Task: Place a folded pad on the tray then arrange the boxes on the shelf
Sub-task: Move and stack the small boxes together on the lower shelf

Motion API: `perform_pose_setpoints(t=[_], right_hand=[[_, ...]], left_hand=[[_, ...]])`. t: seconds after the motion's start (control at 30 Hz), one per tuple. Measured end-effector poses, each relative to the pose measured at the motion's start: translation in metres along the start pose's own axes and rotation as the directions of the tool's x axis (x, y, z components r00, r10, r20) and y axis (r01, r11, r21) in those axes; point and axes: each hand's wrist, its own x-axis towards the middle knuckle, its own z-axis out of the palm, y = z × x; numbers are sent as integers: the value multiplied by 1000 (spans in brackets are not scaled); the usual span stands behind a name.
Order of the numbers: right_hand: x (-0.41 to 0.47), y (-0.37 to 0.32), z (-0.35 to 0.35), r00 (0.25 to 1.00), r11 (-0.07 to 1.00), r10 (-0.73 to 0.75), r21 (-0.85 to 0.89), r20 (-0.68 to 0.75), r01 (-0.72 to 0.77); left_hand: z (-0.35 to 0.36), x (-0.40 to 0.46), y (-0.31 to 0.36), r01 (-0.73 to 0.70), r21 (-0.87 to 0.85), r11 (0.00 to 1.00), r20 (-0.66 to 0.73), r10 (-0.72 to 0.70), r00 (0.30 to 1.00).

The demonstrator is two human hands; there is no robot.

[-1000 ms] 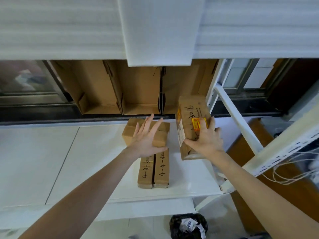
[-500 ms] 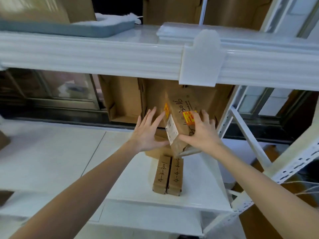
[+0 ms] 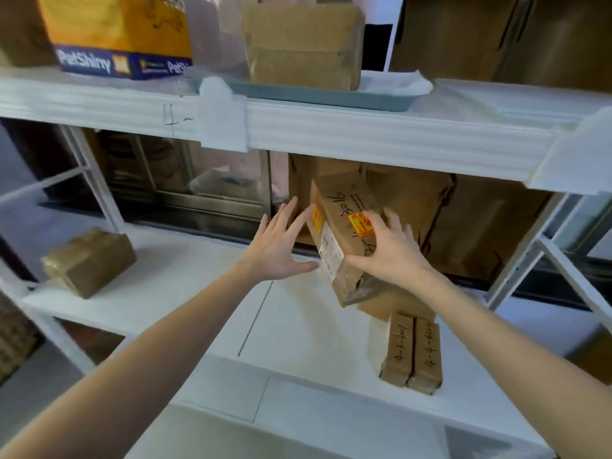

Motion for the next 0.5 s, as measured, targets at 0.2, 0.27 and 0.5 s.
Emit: perform_pose_setpoints(t=[0.2, 0.27, 0.5], right_hand=[[12, -84, 38, 999, 999, -48, 13, 9, 47], [17, -109, 52, 999, 999, -45, 22, 20, 45], [42, -178, 96, 994, 995, -76, 70, 73, 71]], left_hand=[[-42, -39, -74, 43, -33, 999, 54, -41, 998], [-51, -51, -96, 71, -75, 995, 81, -65, 995], [-61, -73, -153, 312, -435, 845, 232, -229, 945]])
